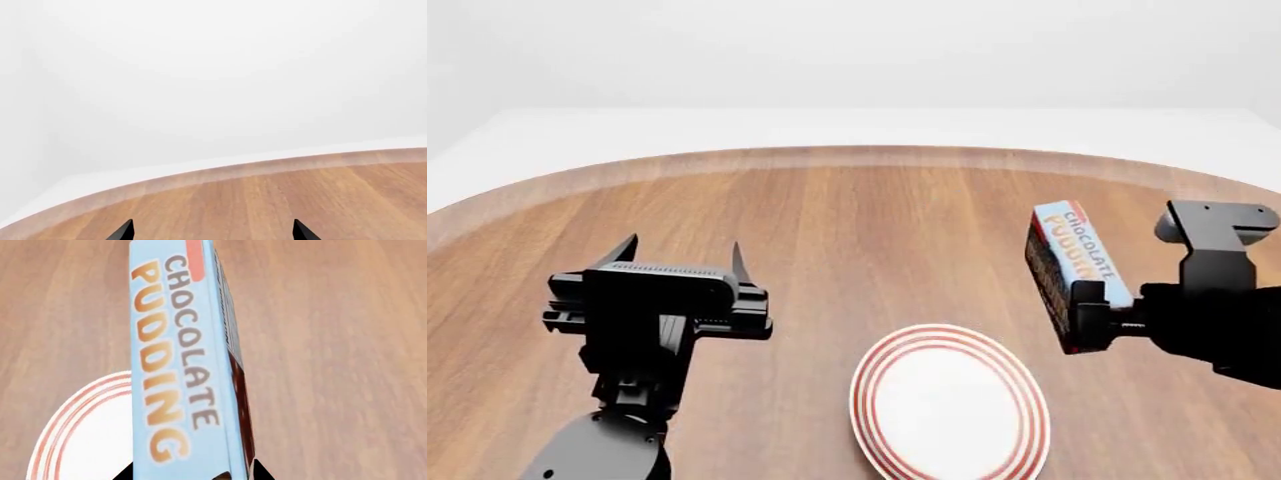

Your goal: Put the chocolate pudding to the right of the plate.

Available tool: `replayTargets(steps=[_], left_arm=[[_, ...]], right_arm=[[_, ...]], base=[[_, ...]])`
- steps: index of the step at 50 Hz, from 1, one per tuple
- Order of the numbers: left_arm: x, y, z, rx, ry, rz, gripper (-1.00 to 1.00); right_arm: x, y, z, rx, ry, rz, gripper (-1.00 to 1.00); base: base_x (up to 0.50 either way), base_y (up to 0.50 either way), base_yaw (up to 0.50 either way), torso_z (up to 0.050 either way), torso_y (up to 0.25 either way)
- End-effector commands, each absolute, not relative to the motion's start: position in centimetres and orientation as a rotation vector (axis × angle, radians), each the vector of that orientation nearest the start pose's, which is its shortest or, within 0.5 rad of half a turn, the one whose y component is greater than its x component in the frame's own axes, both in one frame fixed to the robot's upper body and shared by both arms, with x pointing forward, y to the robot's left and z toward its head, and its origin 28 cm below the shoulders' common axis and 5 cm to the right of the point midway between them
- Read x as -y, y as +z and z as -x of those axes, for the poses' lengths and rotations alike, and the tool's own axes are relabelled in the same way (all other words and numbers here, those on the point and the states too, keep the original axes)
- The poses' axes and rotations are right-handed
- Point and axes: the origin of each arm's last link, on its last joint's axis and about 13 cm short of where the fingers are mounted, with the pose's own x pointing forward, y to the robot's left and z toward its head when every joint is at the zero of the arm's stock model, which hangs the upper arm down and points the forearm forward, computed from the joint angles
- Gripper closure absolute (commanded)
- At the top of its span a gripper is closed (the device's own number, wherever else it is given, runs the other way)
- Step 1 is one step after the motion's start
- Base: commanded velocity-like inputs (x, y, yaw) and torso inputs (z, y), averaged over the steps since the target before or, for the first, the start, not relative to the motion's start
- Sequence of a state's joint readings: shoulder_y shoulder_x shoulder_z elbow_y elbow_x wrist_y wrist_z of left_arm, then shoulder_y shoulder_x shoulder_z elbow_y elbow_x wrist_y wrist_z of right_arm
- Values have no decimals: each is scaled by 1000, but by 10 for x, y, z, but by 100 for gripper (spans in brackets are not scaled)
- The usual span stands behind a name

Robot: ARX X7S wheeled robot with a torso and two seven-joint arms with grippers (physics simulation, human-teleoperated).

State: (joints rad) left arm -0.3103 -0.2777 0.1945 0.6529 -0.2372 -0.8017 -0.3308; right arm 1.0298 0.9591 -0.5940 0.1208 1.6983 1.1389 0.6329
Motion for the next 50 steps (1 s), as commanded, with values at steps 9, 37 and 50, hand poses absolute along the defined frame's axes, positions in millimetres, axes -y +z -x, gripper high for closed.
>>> replayTargets(steps=[9,37,50], left_arm=[[-207,155,-228,122,28,-150,-100],[-208,154,-227,120,29,-152,-100],[-207,153,-227,118,25,-155,-100]], right_arm=[[271,188,-253,-818,-180,-124,100],[284,130,-253,-958,-230,-135,100],[289,119,-249,-977,-265,-152,100]], base=[[0,0,0,0,0],[0,0,0,0,0],[0,0,0,0,0]])
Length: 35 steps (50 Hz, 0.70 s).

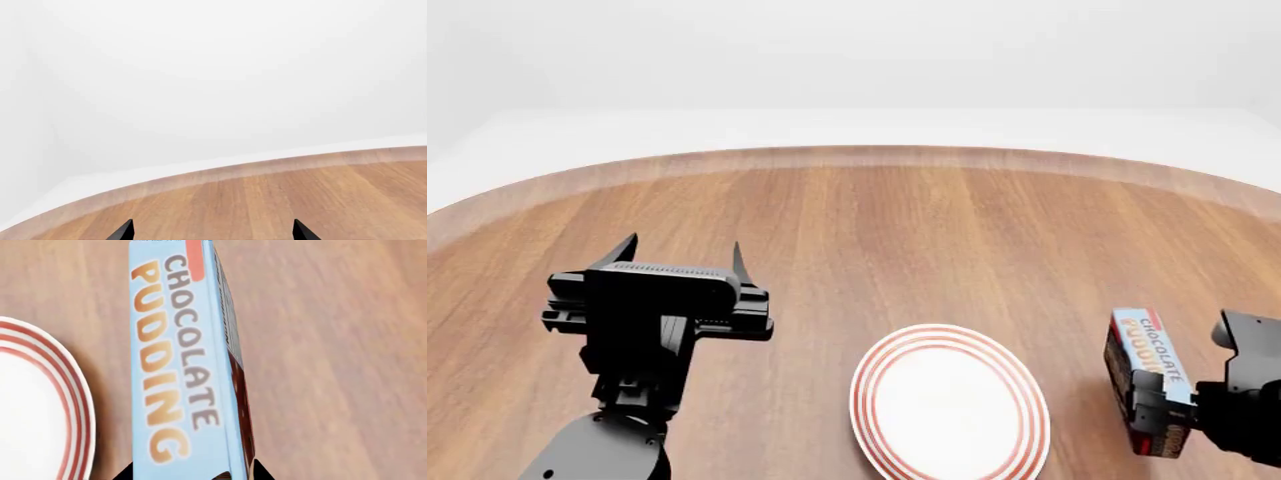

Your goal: Put the chocolate pudding to the right of the plate.

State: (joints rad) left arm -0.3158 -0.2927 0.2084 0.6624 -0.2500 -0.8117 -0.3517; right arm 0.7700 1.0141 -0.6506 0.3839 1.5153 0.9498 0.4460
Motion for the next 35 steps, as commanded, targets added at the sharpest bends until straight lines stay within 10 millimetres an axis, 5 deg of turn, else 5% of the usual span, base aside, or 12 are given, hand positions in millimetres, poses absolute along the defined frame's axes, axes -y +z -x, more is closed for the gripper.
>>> replayTargets(steps=[1,8,9,28,35], left_arm=[[-207,153,-227,118,26,-154,-100],[-206,153,-227,118,25,-154,-100],[-206,153,-226,118,25,-154,-100],[-206,151,-225,113,22,-157,-100],[-206,151,-226,112,20,-156,-100]], right_arm=[[289,119,-248,-980,-265,-151,100],[289,120,-249,-974,-264,-164,100],[289,121,-249,-967,-263,-160,-100],[291,141,-252,-860,-295,-158,-100],[286,175,-253,-734,-260,-168,-100]], base=[[0,0,0,0,0],[0,0,0,0,0],[0,0,0,0,0],[0,0,0,0,0],[0,0,0,0,0]])
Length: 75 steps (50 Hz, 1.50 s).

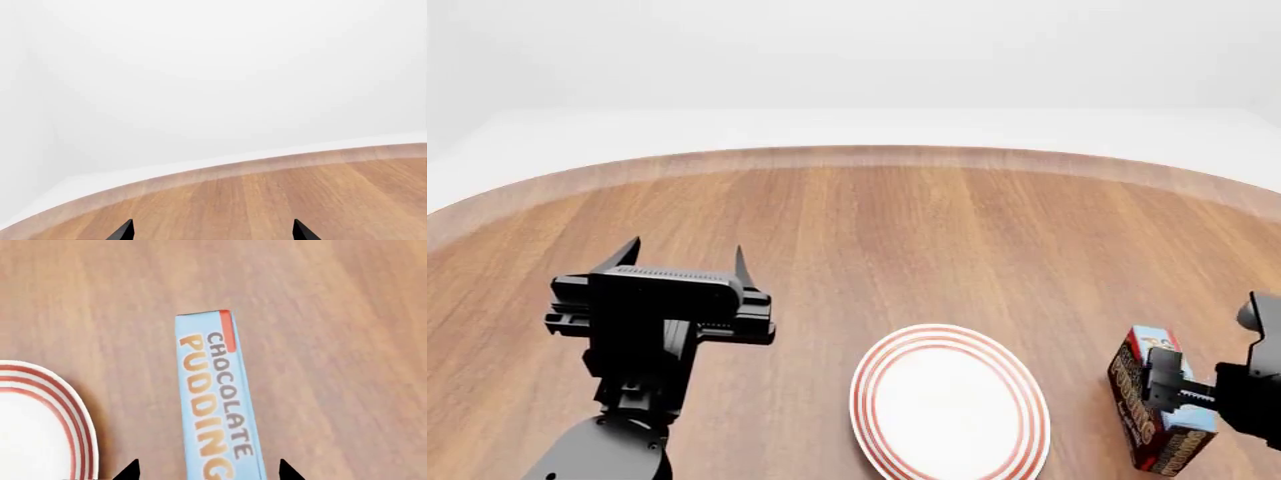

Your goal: Put the chocolate pudding to the right of the plate.

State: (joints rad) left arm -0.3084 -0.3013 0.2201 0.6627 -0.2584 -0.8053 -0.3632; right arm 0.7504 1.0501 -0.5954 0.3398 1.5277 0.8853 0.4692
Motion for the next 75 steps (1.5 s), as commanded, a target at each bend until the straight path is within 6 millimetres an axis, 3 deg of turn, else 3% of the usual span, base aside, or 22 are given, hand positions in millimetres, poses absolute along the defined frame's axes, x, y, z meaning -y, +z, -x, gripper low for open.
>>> replayTargets(steps=[1,4,8,12,23,26,29,36,52,63,75], left_arm=[[-206,151,-226,112,20,-157,-100],[-206,151,-226,112,20,-156,-100],[-206,151,-226,112,20,-156,-100],[-206,150,-226,112,22,-154,-100],[-206,152,-226,117,21,-152,-100],[-207,152,-227,118,25,-151,-100],[-206,154,-227,122,23,-155,-100],[-206,158,-227,132,24,-156,-100],[-205,160,-226,141,24,-157,-100],[-205,161,-226,145,21,-158,-100],[-204,163,-226,152,18,-159,-100]], right_arm=[[286,179,-253,-724,-261,-167,-100],[284,199,-252,-654,-238,-195,-100],[284,202,-252,-646,-231,-197,-100],[281,220,-251,-591,-210,-191,-100],[275,223,-245,-526,-169,-220,-100],[264,219,-236,-426,-292,-65,-100],[246,229,-227,-291,-204,-136,-100],[212,259,-203,-89,-111,-103,-100],[172,248,-181,12,-34,-17,-100],[144,232,-178,100,8,95,-100],[132,226,-177,130,34,152,-100]], base=[[0,0,0,0,0],[0,0,0,0,0],[0,0,0,0,0],[0,0,0,0,0],[0,0,0,0,0],[0,0,0,0,0],[0,0,0,0,0],[0,0,0,0,0],[0,0,0,0,0],[0,0,0,0,0],[0,0,0,0,0]])
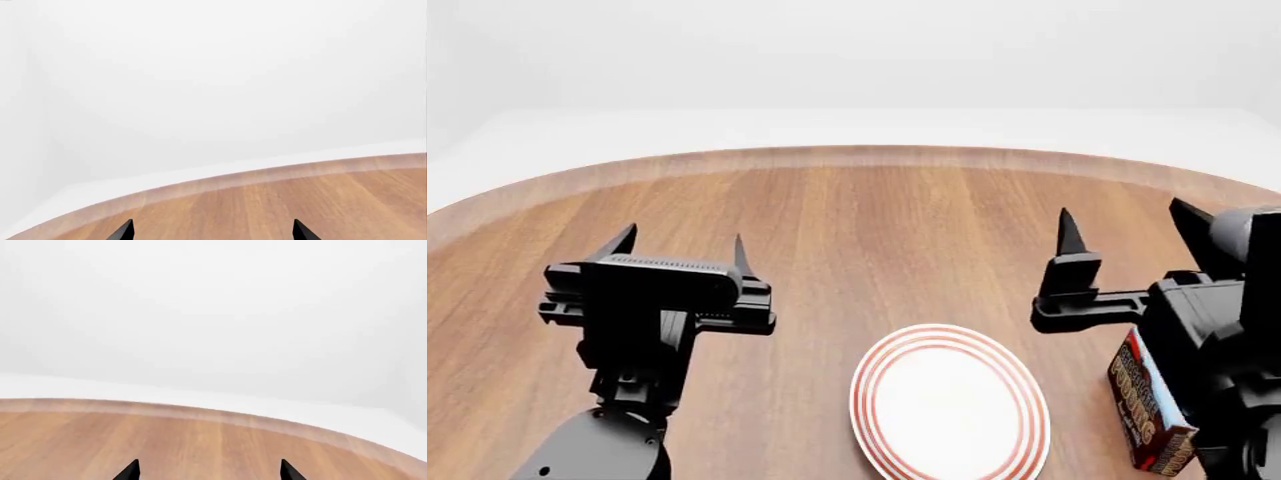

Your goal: Put the chocolate pudding to the right of the plate.

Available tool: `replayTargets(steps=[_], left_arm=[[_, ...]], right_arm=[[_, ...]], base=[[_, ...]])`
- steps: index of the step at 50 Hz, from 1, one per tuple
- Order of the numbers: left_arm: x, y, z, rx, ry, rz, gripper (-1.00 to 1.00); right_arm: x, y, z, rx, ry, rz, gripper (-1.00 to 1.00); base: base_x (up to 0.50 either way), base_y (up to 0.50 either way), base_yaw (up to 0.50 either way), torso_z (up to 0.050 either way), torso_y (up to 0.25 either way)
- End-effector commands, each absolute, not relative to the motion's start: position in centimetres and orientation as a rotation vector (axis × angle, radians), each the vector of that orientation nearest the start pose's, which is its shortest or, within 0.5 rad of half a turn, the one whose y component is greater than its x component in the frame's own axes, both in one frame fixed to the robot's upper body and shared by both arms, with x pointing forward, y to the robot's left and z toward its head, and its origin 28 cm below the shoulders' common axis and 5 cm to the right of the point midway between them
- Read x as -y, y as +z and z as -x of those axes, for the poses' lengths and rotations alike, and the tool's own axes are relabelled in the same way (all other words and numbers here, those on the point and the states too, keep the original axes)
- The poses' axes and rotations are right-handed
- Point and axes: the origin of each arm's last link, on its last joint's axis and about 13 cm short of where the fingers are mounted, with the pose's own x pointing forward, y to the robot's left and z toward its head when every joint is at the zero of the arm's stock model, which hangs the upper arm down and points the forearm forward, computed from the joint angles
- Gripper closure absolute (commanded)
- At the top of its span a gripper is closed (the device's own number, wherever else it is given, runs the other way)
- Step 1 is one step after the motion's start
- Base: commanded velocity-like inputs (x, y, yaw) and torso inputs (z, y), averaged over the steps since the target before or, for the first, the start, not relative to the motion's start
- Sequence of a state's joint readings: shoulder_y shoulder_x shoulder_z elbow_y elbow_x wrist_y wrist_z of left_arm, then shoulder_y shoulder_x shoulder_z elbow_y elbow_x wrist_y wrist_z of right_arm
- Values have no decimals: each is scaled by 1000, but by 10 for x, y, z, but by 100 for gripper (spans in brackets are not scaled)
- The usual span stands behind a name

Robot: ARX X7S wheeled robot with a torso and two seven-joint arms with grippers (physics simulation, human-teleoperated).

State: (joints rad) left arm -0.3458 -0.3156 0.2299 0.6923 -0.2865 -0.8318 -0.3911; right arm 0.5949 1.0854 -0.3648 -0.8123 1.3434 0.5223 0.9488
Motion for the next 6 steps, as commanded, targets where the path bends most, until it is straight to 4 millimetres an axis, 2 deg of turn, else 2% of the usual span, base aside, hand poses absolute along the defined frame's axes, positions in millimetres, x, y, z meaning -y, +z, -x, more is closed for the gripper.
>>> replayTargets(steps=[1,6], left_arm=[[-204,163,-226,152,18,-159,-100],[-204,164,-225,154,17,-161,-100]], right_arm=[[131,224,-177,124,42,152,-100],[130,223,-179,125,53,149,-100]], base=[[0,0,0,0,0],[0,0,0,0,0]])
